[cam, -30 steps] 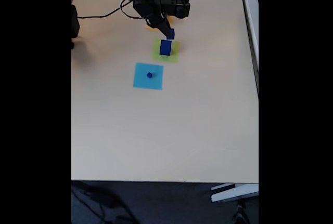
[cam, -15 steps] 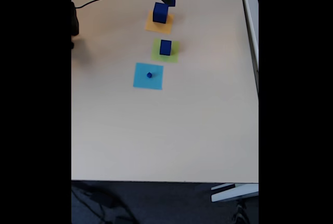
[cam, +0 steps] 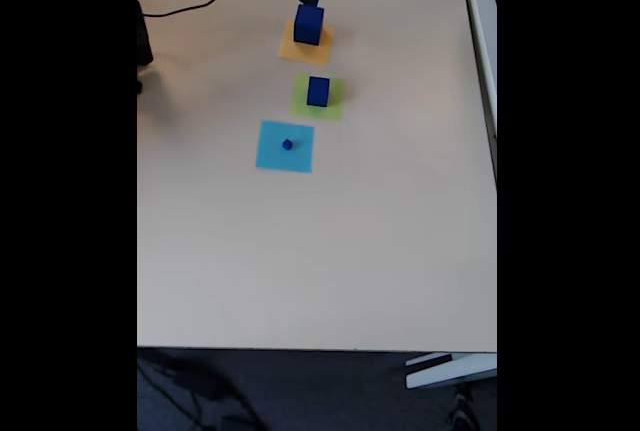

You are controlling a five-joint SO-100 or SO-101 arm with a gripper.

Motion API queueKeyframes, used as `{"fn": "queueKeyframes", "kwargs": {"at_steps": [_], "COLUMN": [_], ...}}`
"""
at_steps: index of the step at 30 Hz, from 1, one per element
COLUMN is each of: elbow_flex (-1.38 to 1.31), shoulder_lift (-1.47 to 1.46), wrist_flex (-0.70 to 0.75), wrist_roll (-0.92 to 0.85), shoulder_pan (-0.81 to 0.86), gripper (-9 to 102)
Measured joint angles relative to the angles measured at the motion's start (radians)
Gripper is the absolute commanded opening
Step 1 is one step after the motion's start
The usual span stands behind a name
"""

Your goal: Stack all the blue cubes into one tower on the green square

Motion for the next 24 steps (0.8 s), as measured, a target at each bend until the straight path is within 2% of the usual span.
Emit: {"fn": "queueKeyframes", "kwargs": {"at_steps": [24], "elbow_flex": [0.043], "shoulder_lift": [-0.049], "wrist_flex": [-0.1], "wrist_roll": [-0.018], "shoulder_pan": [0.002], "gripper": [2]}}
